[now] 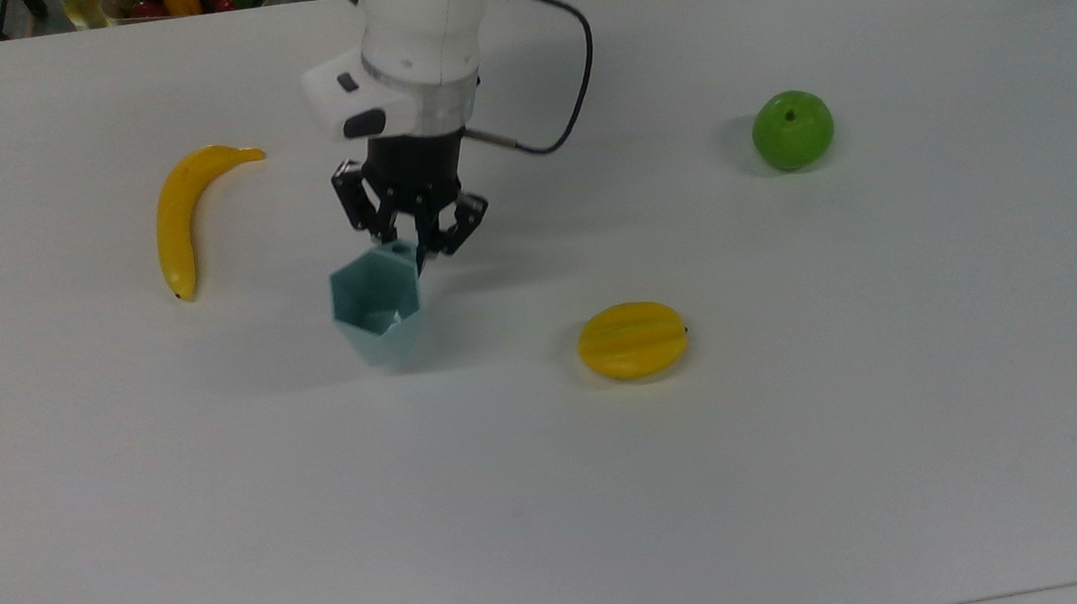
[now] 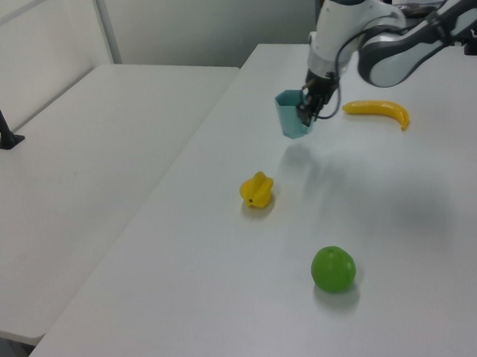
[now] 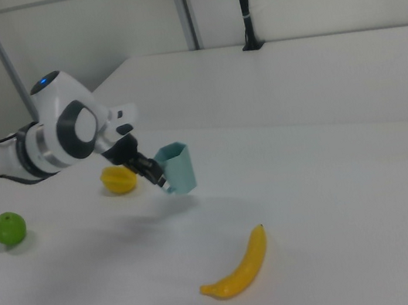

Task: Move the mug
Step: 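Grip the mug rim and drag it toward the green apple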

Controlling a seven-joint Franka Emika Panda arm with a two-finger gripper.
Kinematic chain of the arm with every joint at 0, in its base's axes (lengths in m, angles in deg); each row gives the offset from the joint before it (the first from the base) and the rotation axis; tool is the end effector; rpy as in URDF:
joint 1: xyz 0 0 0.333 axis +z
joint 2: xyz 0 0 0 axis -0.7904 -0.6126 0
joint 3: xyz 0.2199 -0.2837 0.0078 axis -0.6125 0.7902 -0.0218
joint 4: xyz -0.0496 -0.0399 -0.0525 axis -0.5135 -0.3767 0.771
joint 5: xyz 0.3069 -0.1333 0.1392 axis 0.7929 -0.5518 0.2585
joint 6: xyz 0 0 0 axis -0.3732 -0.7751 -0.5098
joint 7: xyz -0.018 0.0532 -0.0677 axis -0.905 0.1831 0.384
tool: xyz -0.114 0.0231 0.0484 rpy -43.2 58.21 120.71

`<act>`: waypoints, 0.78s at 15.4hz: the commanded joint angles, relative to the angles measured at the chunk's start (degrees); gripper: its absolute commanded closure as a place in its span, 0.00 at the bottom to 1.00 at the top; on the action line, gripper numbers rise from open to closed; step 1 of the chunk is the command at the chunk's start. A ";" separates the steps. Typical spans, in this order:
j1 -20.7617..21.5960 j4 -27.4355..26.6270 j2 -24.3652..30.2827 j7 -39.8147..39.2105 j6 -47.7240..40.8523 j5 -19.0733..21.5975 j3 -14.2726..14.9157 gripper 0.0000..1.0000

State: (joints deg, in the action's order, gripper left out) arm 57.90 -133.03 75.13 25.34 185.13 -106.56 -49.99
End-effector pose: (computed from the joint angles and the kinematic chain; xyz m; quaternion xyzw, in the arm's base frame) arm 0.6202 0.0530 0.4343 0.9712 -0.1328 0.1804 0.0810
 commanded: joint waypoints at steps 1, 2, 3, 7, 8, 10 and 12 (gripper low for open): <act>0.30 -12.95 10.53 -6.06 -0.86 -0.57 -1.35 1.00; 0.56 -15.06 11.67 -7.12 -1.04 -0.57 -1.35 1.00; 0.65 -16.38 12.03 -7.74 -1.30 -0.57 -1.44 0.99; 1.53 -17.01 10.89 -7.74 -1.83 -0.49 -1.88 0.95; 1.53 -17.01 10.89 -7.74 -2.00 -0.49 -1.88 0.82; 1.44 -16.66 10.98 -7.66 -3.23 -0.22 -1.88 0.37; 1.71 -15.79 11.07 -7.39 -6.21 -0.22 -1.97 0.00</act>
State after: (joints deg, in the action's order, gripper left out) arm 58.78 -149.14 84.77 18.63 183.54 -106.62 -52.09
